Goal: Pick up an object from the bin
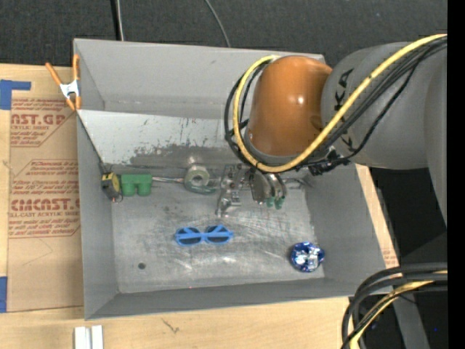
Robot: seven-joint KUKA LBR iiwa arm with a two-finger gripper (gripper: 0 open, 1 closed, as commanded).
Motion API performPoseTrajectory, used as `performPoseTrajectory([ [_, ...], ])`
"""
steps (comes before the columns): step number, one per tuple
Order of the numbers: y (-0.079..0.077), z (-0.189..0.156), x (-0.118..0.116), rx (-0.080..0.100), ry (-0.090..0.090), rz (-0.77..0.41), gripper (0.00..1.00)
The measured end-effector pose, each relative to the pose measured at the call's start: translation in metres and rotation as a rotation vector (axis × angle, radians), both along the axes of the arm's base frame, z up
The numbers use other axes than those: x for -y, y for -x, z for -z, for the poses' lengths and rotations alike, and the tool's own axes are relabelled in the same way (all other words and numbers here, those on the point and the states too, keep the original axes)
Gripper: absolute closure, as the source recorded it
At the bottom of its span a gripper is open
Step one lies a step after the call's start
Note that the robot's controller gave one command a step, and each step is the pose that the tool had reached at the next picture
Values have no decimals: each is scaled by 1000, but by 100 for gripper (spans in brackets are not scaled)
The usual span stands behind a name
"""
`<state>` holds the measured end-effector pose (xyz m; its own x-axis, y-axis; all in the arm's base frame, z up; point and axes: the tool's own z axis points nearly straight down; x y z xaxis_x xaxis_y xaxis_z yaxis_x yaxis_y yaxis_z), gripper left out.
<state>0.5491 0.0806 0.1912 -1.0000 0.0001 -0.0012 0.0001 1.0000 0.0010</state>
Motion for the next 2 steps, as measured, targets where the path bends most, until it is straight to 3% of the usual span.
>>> performPoseTrajectory([
  [1, 0, 0, 0, 0, 0, 0, 0],
  [2, 12, 119, -7, 10, 0, -166, 0],
])
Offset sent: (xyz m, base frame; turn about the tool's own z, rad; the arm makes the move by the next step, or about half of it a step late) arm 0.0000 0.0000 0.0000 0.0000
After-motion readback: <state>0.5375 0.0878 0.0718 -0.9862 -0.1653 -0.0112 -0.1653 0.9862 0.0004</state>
